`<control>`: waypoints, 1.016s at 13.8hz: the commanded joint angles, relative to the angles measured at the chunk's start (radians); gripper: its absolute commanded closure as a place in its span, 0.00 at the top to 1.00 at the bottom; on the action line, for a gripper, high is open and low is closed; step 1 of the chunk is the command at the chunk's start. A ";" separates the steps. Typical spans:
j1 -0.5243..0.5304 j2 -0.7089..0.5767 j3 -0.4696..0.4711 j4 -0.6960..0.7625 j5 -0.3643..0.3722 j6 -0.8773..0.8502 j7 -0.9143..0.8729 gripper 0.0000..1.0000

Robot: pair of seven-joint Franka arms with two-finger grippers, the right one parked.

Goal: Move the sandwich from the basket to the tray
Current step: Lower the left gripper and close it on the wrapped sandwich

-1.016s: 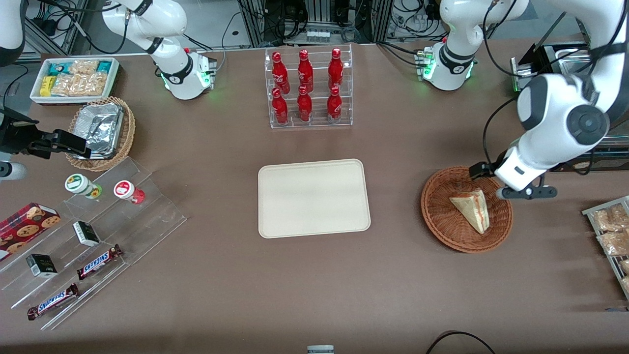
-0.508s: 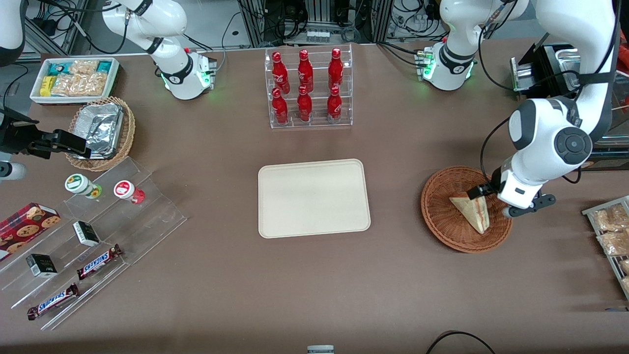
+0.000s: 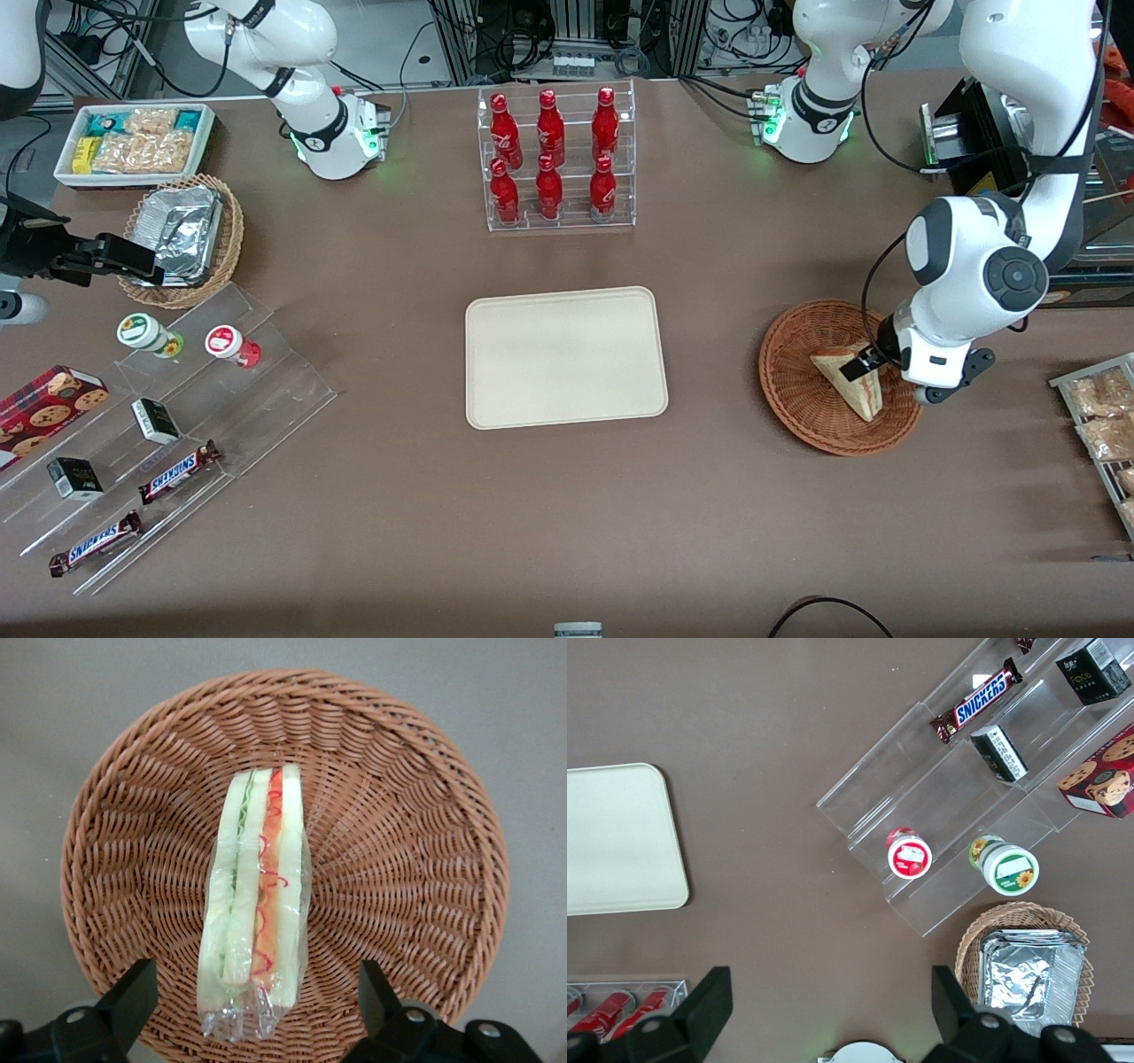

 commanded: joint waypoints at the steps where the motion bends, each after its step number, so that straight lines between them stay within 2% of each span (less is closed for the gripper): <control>1: 0.003 0.024 -0.003 0.000 0.001 0.020 -0.021 1.00; 5: 0.003 0.060 -0.002 -0.001 0.001 0.040 -0.021 1.00; 6: 0.003 0.061 -0.002 -0.001 0.001 0.041 -0.021 0.95; 7: 0.003 0.061 -0.002 -0.001 0.000 0.041 -0.021 0.57; 8: 0.005 0.061 -0.002 -0.001 0.001 0.041 -0.021 0.06; 9: 0.003 0.060 -0.002 -0.001 0.003 0.037 -0.020 0.00; 14: 0.000 -0.005 -0.002 0.008 0.014 -0.049 -0.005 0.00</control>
